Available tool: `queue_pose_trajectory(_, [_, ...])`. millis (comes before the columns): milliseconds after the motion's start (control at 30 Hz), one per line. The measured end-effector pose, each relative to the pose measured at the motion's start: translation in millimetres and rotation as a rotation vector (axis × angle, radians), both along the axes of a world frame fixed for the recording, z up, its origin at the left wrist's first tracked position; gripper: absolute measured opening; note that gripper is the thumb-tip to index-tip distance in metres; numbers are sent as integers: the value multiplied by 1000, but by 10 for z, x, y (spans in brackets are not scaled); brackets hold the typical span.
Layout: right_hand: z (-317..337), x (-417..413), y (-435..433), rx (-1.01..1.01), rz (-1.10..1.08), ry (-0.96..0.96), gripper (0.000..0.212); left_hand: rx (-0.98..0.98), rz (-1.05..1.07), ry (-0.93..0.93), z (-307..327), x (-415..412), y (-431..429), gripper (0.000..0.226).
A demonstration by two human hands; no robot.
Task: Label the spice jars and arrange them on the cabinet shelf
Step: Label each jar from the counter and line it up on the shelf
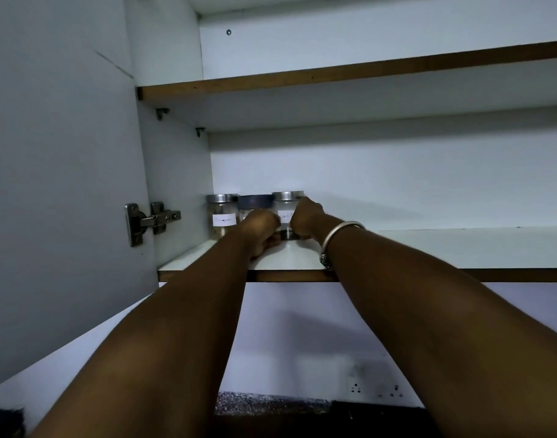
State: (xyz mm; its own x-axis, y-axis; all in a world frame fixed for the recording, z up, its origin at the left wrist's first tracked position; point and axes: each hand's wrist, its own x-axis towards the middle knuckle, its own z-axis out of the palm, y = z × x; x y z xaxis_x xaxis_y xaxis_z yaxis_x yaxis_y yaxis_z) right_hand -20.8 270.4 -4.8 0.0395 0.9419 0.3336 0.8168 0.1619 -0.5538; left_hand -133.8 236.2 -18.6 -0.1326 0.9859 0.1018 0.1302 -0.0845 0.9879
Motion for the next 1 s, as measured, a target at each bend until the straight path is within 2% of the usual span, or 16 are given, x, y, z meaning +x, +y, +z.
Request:
queue_pose_trajectory(200, [-7,63,86,29,17,50,44,8,-2,-90,-41,-16,125,16])
queue_pose_trajectory(367, [-22,73,36,0,58,172,48,18,8,-99,-36,-8,92,14])
queue_pose_trajectory(400, [-34,90,3,-23,76,215,43,21,10,-100,-43,-5,77,15])
queue_pose_trajectory(467, [-51,161,-62,-67,126,264,14,31,38,-96,-45,14,35,21])
queue_pose_trajectory(567, [5,285,-242,-93,169,367,29,64,69,-117,-18,32,-144,26])
queue_pose_trajectory(633, [45,361,-443,-72,161,500,15,129,13,-123,4,68,-403,23])
queue_pose_trajectory(700, [12,431,-763,-10,179,576,36,221,-65,-151,-27,137,-772,23])
queue_pose_trajectory(733, [-43,471,-967,39,194,601,41,276,-105,-180,-65,180,-977,25])
queue_pose_trajectory(833, [-378,612,-1680,231,213,600,35,408,-225,-214,-329,282,-1527,29])
queue_pose_trajectory(933, [-995,688,-2297,380,219,486,29,477,-317,-153,-862,314,-1991,38])
queue_pose_trajectory(1000, [-1553,683,-2594,409,233,433,29,481,-341,-56,-1363,338,-2235,45])
